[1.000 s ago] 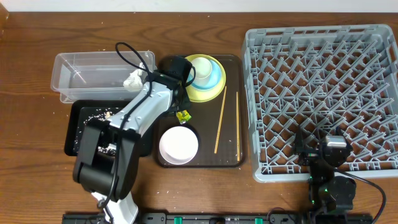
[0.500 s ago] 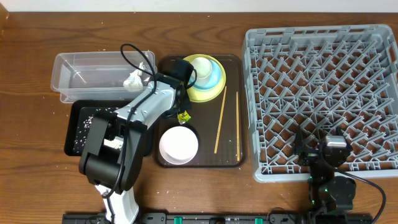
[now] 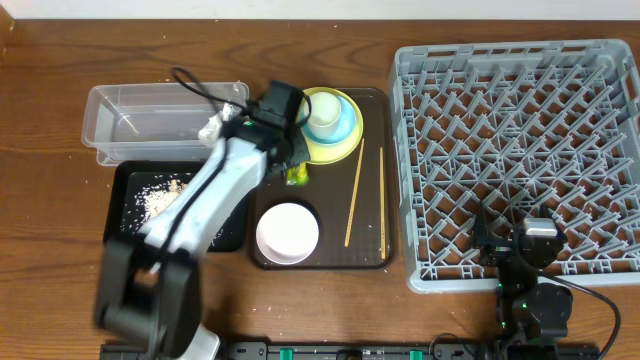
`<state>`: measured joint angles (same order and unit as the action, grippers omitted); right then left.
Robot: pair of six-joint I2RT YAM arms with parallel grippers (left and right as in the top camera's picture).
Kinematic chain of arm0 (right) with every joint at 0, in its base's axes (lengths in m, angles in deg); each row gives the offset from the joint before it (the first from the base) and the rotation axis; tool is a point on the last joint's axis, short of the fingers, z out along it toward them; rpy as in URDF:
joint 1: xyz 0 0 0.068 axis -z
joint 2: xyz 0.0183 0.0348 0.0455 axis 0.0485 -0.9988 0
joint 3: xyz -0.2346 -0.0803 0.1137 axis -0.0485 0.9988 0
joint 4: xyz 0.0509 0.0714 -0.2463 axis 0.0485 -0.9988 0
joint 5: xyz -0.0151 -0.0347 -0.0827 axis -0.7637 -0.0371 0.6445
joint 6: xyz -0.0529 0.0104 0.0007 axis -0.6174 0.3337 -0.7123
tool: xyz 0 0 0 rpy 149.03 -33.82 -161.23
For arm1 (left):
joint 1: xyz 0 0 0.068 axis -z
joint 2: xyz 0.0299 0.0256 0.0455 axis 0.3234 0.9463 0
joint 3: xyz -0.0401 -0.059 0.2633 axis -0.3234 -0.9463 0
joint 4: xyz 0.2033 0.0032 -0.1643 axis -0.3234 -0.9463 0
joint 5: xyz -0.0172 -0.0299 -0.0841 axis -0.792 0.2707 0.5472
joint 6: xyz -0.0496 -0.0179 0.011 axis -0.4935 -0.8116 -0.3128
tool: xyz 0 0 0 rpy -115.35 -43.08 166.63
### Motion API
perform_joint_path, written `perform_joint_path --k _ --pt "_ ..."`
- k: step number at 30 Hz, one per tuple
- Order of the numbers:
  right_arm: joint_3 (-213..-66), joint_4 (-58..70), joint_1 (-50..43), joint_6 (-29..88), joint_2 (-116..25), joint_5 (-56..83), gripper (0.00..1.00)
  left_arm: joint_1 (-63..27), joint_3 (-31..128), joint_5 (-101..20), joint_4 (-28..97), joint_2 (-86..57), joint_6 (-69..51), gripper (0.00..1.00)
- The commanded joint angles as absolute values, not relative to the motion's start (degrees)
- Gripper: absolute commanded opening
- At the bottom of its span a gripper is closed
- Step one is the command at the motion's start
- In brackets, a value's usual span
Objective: Sort waste into correct bins and load items into the dishwasher rack
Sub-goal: 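Carry the snack packet with the left gripper into the clear bin, release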
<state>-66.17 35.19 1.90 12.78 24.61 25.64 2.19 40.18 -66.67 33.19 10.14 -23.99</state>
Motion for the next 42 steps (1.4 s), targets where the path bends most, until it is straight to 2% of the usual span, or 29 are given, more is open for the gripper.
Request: perform_joint_path --k 1,8,16,25,27,29,30,34,39,42 --pt "-66.11 35.06 1.85 13.77 24.65 25.73 0.99 0.86 41.41 -70.08 33.3 2.64 -22.26 0.06" --pt "-66.11 35.06 1.85 13.77 24.65 25.73 0.99 -5.88 41.39 -82.75 34.5 -4.16 -22.22 0.06" --pt "-66.11 35.06 1.85 13.77 24.65 25.73 0.99 -14.49 41.39 -83.13 36.58 -0.13 -22.28 0.06" --pt "-66.11 35.06 1.85 13.77 24.65 25.73 0.99 -17.83 41.39 -83.13 39.84 7.38 -22.24 0.07" --pt "-66.11 35.06 1.85 13.77 24.65 25.73 0.99 -18.09 41.39 -83.13 40.67 8.17 -22.02 0.14" --pt "-66.11 35.06 1.85 13.77 24.65 25.73 0.99 -18.2 41.39 -83.1 41.15 8.39 -22.02 0.33" --pt "-66.11 35.06 1.85 13.77 24.65 25.73 0.99 -18.2 41.39 -83.1 41.28 8.39 -22.0 0.38" --pt "-66.11 35.06 1.85 13.79 24.65 25.73 0.99 -18.2 41.39 -81.36 41.63 7.21 -18.59 0.49" --pt "-66.11 35.06 1.85 13.79 24.65 25.73 0.99 -18.2 41.39 -73.55 39.11 1.55 -17.69 0.59" --pt "-66.11 35.06 1.85 13.77 24.65 25.73 0.99 -18.2 41.39 -73.12 37.47 -2.1 -17.69 0.64"
